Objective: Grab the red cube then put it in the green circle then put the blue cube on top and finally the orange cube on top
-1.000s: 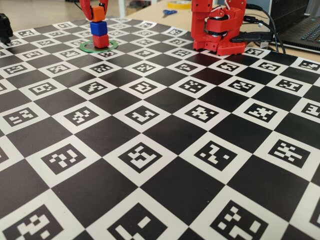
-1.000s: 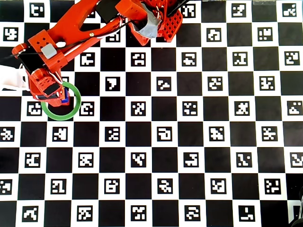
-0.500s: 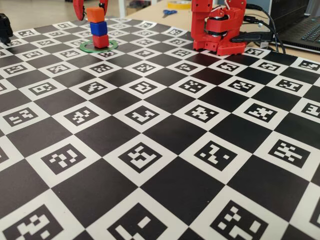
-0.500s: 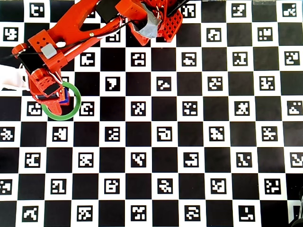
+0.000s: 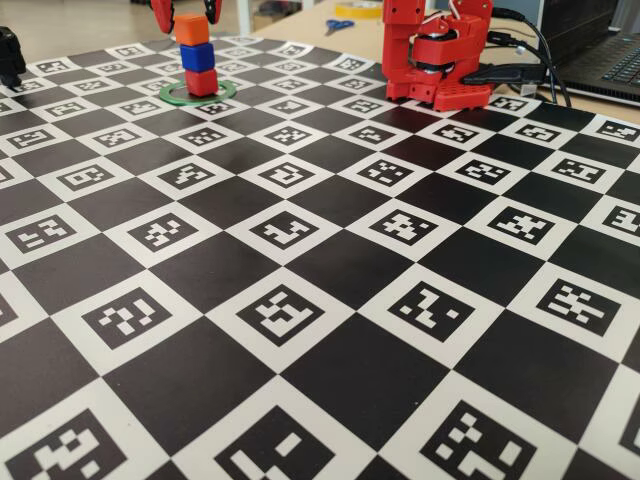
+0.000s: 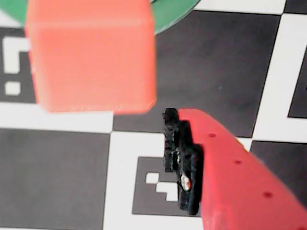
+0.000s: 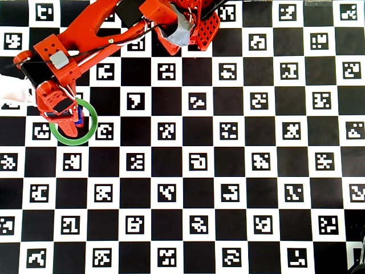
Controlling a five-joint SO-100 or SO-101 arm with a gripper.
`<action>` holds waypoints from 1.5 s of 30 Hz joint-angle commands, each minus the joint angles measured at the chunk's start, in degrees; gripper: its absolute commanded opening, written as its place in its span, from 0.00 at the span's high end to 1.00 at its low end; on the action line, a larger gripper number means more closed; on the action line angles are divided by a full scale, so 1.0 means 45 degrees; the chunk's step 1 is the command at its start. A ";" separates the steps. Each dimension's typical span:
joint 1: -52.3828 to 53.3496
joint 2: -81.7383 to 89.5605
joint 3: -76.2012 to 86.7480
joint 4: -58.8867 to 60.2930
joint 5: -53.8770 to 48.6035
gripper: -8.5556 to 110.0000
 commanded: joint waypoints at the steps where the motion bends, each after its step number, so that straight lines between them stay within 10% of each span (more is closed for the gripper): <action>1: -0.0332 0.2305 -0.1270 0.1133 0.0234 0.61; 18: -0.3887 0.7500 0.3281 0.0430 0.6445 0.61; 31: -0.7871 1.1270 1.0469 -0.4102 1.0664 0.85; 45: -0.9648 1.5742 1.6875 -0.8340 0.7324 0.98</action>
